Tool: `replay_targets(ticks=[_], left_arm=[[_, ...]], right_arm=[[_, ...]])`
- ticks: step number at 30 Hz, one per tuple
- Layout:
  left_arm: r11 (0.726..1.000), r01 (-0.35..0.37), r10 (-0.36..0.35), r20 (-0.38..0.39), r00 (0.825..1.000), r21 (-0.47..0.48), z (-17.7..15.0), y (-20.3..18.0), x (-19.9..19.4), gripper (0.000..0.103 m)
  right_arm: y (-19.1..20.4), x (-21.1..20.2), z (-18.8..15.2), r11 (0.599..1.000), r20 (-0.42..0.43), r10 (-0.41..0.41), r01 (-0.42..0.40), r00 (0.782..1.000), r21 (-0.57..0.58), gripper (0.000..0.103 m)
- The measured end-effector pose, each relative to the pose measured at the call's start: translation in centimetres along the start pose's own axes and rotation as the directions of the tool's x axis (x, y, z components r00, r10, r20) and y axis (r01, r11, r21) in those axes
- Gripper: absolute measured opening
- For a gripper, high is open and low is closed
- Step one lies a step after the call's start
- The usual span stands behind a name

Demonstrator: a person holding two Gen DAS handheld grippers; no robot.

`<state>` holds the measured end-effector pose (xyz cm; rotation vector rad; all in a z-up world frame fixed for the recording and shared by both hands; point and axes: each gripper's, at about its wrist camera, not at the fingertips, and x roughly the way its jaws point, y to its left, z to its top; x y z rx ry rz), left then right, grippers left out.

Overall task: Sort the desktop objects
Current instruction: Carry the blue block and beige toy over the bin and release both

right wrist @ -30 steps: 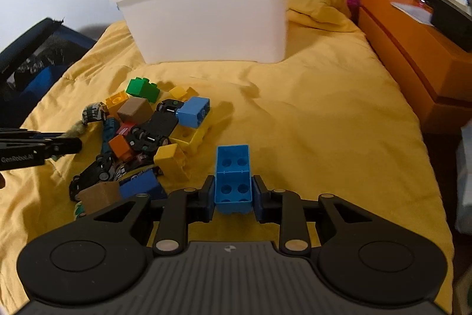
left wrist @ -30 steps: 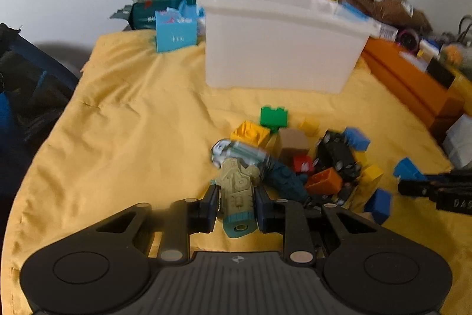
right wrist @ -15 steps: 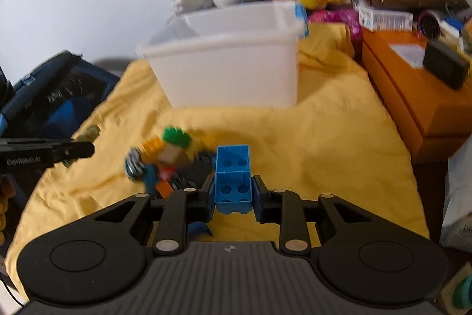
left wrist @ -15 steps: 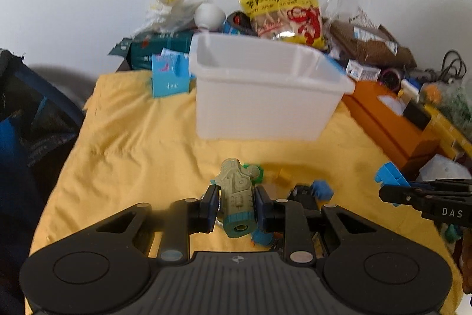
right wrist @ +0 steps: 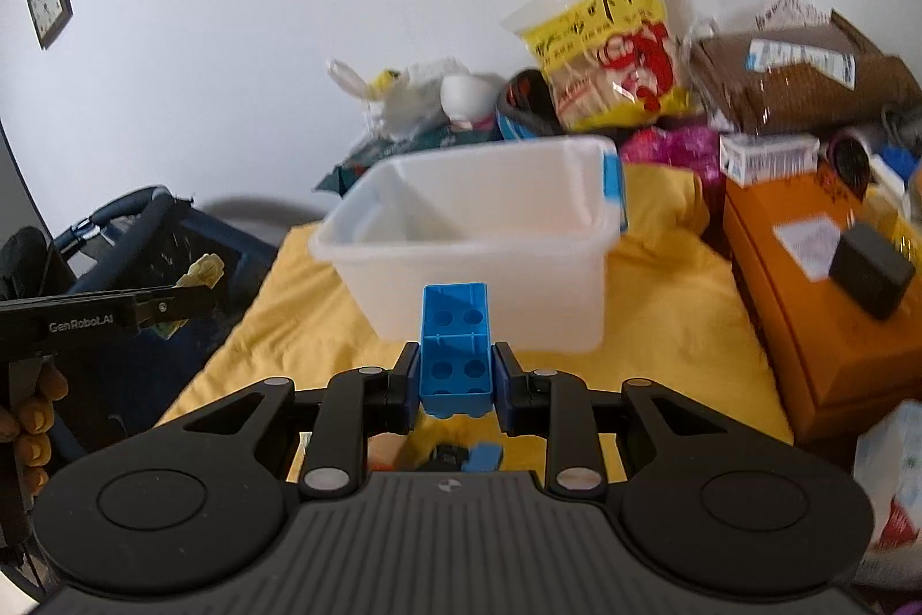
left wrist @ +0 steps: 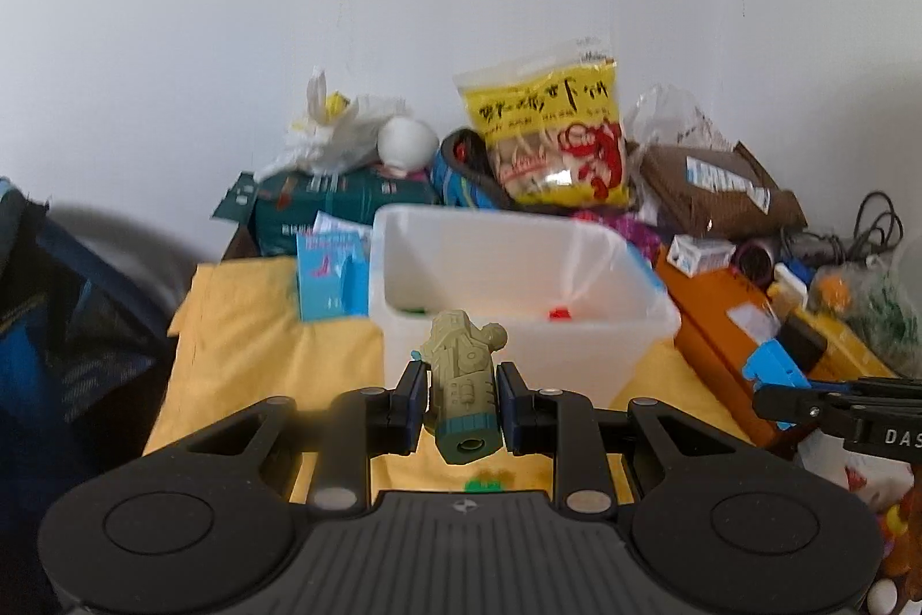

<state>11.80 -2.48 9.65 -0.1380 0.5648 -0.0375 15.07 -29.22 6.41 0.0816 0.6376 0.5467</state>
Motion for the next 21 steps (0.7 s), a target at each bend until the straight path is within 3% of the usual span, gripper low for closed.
replay_targets(ticks=[15, 21], left_arm=[[1.000, 0.030, -0.030, 0.053, 0.998, -0.001, 7.9, -1.3, 3.1, 0.029], [1.000, 0.026, -0.026, 0.014, 1.000, -0.016, 9.5, -1.4, 5.8, 0.029]], right_arm=[[-1.9, 1.2, 8.1, 1.000, 0.046, 0.028, -0.029, 0.999, 0.009, 0.028], [-2.8, 2.8, 10.5, 1.000, 0.050, 0.017, -0.016, 0.999, -0.008, 0.028]])
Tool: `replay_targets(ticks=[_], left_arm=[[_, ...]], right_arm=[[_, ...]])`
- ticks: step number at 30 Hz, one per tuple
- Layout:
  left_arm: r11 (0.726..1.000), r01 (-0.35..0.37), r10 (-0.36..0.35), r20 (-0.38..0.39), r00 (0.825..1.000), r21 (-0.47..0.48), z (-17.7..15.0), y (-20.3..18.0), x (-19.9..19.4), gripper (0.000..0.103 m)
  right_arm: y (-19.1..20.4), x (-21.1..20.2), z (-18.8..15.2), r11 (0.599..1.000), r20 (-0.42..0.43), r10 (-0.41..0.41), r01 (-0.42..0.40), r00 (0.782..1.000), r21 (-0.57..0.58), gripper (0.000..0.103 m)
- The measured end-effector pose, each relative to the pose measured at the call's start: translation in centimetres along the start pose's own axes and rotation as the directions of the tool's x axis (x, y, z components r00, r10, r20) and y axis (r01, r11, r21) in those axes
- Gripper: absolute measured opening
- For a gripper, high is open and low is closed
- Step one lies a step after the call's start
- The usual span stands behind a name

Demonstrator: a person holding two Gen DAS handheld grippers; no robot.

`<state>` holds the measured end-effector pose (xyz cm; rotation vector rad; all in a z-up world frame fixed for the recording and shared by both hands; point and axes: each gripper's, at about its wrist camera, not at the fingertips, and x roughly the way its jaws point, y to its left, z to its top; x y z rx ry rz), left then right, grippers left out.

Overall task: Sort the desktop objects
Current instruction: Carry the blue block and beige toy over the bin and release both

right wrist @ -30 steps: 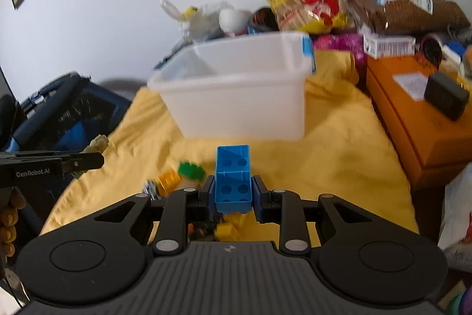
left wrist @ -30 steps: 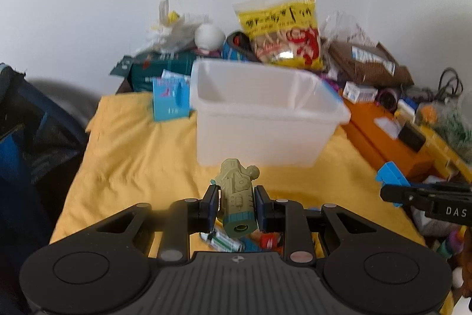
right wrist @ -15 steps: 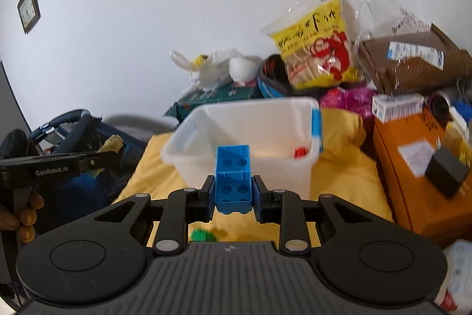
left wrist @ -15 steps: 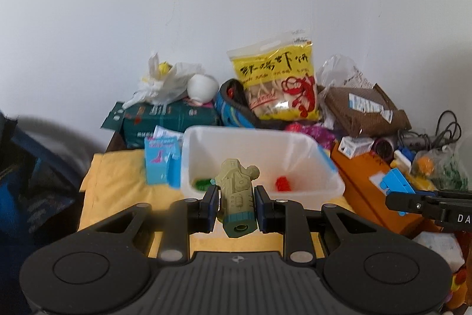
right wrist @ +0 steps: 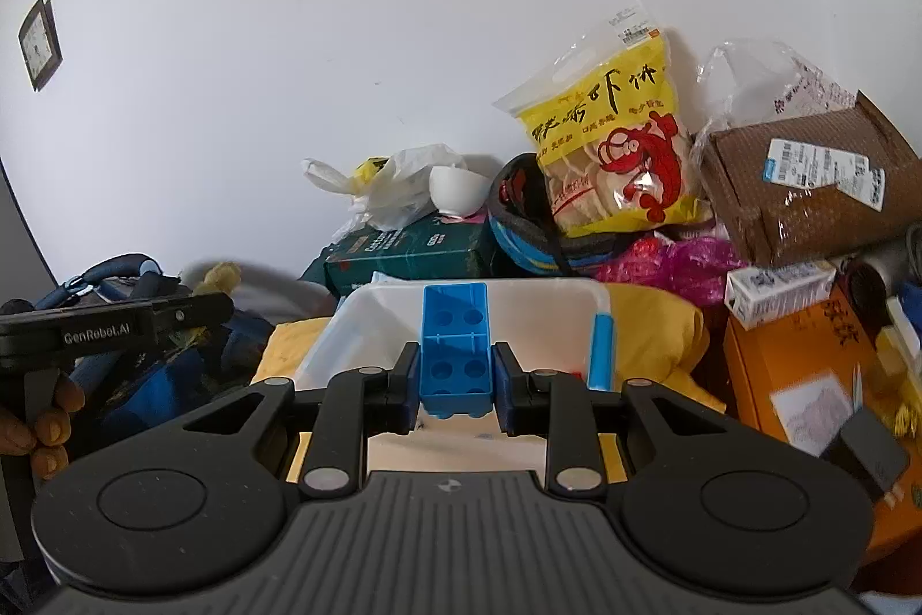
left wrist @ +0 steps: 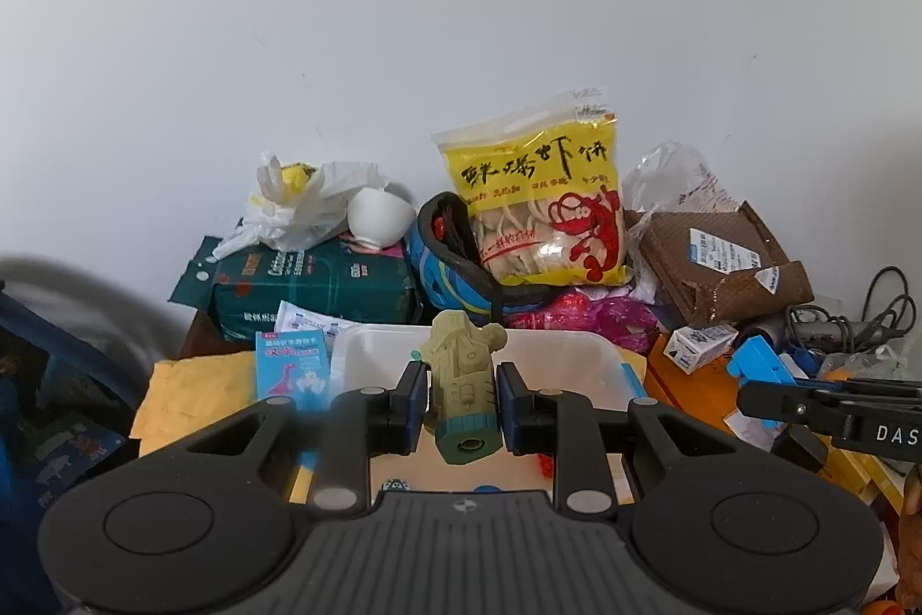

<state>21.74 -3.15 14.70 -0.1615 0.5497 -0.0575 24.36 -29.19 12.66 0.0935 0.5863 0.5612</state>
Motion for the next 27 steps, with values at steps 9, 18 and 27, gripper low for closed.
replay_targets(ticks=[9, 18, 27], left_arm=[[1.000, -0.022, 0.022, -0.084, 0.996, 0.006, 1.3, 0.8, 4.3, 0.029], [0.999, -0.024, 0.029, -0.177, 0.984, 0.030, 2.1, 0.8, 8.3, 0.029], [0.998, -0.063, 0.066, -0.191, 0.979, 0.022, 0.5, 1.5, 9.0, 0.057]], right_arm=[[-1.2, 4.4, 1.9, 1.000, -0.082, -0.021, 0.022, 0.996, 0.006, 0.028], [-1.6, 9.1, 2.3, 0.999, -0.187, -0.042, 0.043, 0.981, 0.000, 0.028], [-1.1, 11.5, 2.3, 0.992, -0.189, -0.103, 0.088, 0.977, -0.087, 0.044]])
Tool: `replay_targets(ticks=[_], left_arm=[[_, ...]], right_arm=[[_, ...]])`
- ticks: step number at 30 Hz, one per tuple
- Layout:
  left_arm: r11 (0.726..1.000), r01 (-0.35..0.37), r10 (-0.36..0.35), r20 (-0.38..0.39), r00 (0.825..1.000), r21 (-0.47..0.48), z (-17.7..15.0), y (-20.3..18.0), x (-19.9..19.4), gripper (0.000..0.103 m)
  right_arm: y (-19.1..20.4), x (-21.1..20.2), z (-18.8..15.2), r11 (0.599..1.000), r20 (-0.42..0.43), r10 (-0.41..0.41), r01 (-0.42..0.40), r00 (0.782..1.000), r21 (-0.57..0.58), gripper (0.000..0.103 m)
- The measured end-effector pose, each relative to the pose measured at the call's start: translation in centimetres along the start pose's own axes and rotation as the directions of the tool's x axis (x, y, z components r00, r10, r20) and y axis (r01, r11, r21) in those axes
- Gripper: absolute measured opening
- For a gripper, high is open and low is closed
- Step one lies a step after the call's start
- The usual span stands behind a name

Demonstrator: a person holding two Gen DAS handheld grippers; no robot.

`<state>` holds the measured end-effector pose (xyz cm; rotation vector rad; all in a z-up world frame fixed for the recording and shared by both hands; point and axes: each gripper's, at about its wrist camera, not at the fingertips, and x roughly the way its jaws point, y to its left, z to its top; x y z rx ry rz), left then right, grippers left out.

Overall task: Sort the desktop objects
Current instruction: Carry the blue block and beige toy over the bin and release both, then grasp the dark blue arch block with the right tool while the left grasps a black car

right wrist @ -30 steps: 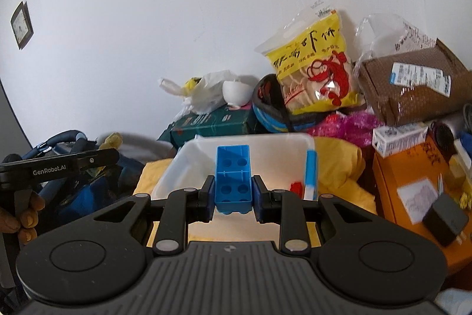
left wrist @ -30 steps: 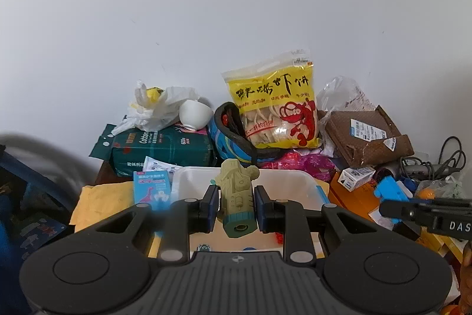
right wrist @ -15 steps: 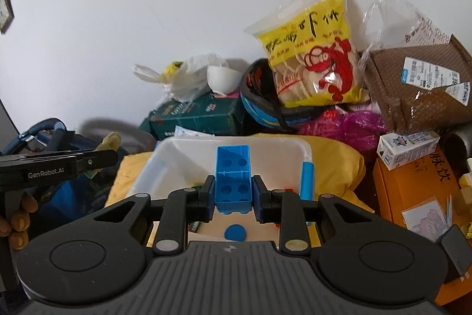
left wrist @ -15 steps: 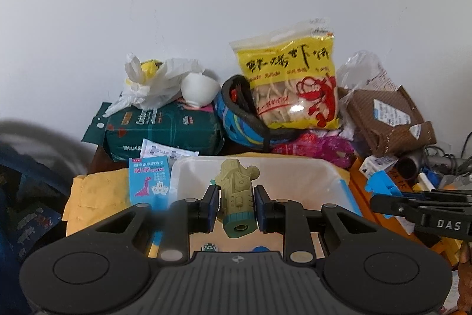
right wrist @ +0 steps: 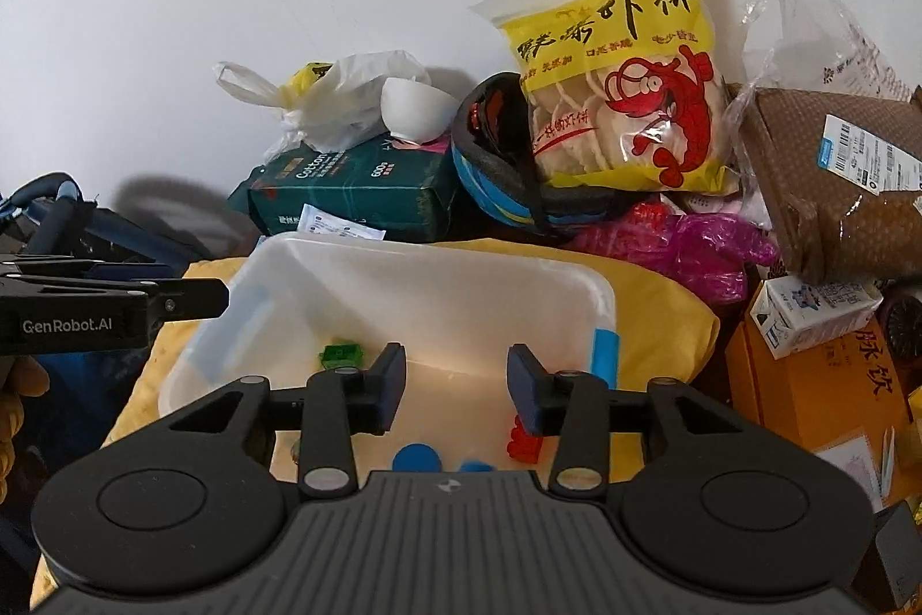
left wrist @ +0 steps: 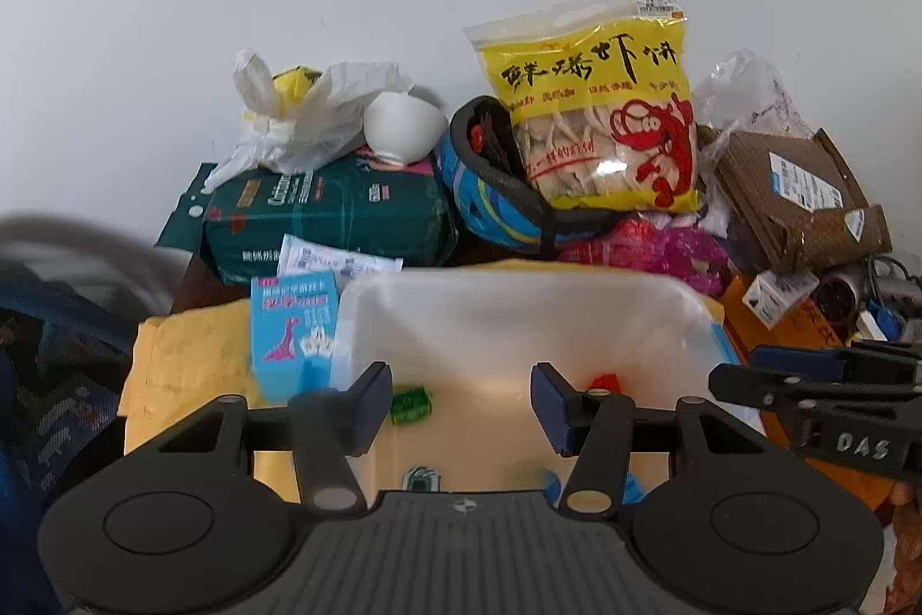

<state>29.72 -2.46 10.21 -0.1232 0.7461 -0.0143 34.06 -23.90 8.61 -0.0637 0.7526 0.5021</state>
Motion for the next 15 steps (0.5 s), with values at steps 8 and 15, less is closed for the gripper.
replay_targets(ticks=[8, 15], left_arm=[[0.990, 0.033, -0.043, 0.075, 0.996, 0.134, -10.5, 0.3, -4.7, 0.057], [0.994, 0.076, -0.077, 0.014, 0.997, 0.080, -21.8, 1.1, -8.0, 0.057]], right_arm=[[1.5, -3.7, -6.5, 0.997, 0.062, 0.073, -0.071, 0.995, -0.034, 0.054], [3.6, -6.3, -18.0, 0.994, 0.002, 0.084, -0.084, 0.996, -0.073, 0.056]])
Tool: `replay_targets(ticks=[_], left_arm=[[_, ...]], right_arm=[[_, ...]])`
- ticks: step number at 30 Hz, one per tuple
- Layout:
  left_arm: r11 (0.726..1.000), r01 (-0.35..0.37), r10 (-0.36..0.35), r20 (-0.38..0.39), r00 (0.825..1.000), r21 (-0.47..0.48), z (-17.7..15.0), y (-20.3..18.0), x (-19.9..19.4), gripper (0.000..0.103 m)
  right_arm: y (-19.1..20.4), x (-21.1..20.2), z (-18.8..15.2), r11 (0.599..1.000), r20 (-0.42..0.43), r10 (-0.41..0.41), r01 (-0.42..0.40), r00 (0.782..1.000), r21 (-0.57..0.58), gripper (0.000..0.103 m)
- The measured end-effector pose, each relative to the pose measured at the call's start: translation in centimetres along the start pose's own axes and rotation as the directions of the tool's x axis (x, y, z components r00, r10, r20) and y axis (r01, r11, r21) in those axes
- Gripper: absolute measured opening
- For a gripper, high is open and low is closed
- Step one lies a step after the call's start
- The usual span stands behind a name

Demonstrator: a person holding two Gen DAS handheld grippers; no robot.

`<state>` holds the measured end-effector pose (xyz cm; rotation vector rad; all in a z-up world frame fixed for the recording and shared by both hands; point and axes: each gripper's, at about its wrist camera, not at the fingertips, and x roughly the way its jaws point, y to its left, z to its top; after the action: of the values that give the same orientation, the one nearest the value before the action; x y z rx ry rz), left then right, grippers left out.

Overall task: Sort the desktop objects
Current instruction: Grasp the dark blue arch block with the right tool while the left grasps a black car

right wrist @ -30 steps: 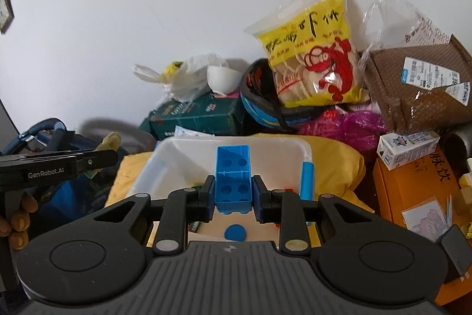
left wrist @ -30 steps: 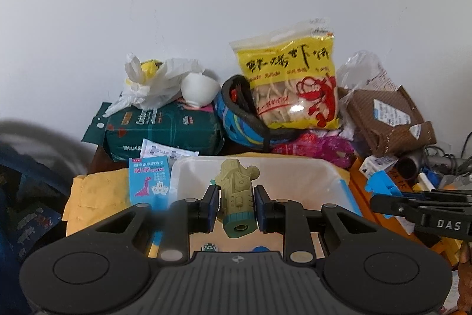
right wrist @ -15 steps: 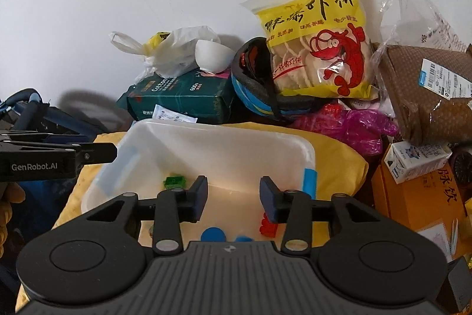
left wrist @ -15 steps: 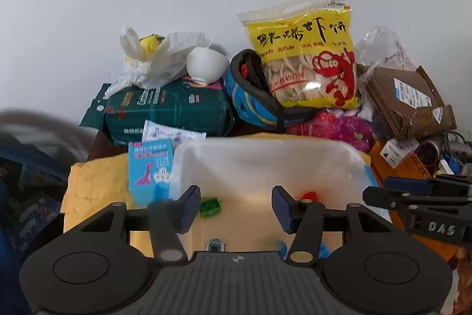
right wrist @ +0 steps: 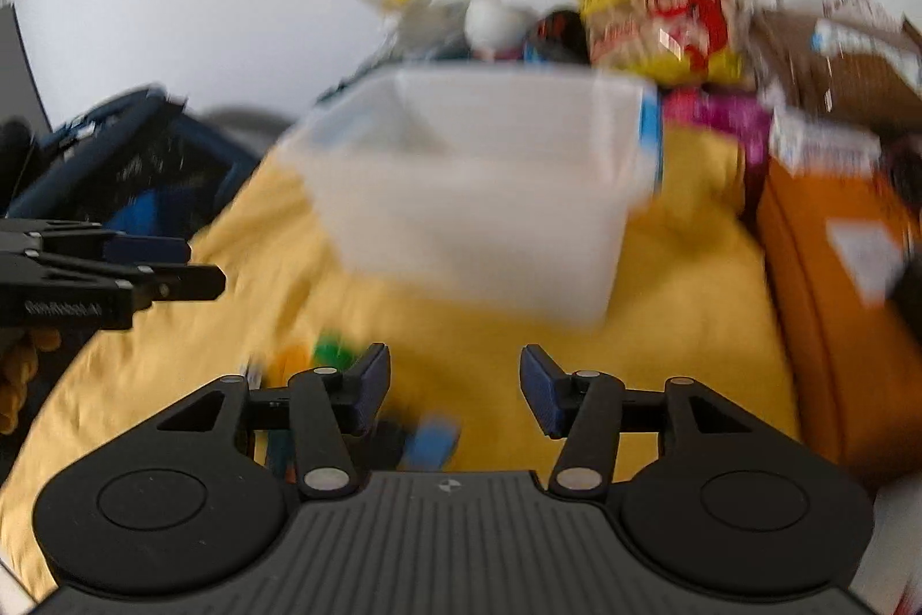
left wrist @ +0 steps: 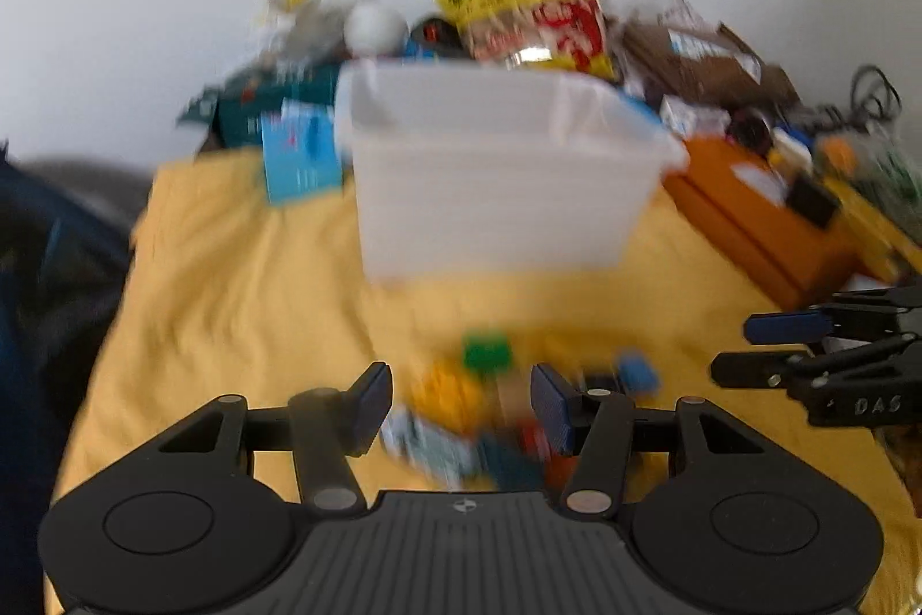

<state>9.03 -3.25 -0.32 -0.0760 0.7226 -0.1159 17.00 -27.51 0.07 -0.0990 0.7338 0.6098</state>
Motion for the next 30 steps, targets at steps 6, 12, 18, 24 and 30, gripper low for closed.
replay_targets(ticks=[6, 12, 18, 24, 30], left_arm=[[0.999, 0.029, -0.026, -0.102, 0.994, 0.035, -5.2, -1.4, 0.6, 0.057], [0.995, 0.048, -0.037, -0.124, 0.992, 0.088, -5.7, -2.4, 2.2, 0.056], [0.996, 0.043, -0.030, -0.162, 0.986, 0.077, -5.7, -2.9, 4.0, 0.056], [0.992, 0.067, -0.047, -0.176, 0.983, 0.107, -6.0, -3.4, 5.0, 0.055], [0.987, 0.116, -0.098, -0.157, 0.983, 0.112, -5.8, -3.7, 4.4, 0.034]], right_arm=[[2.3, -0.2, -5.8, 0.998, -0.077, 0.043, -0.046, 0.996, -0.031, 0.059], [2.8, 1.2, -6.9, 0.991, -0.107, 0.065, -0.077, 0.992, -0.111, 0.056], [4.1, 2.3, -7.4, 0.981, -0.119, 0.084, -0.103, 0.989, -0.165, 0.052], [4.1, 3.5, -7.7, 0.983, -0.157, 0.093, -0.116, 0.983, -0.140, 0.036], [3.4, 2.4, -7.8, 0.987, -0.131, 0.097, -0.113, 0.987, -0.115, 0.036]])
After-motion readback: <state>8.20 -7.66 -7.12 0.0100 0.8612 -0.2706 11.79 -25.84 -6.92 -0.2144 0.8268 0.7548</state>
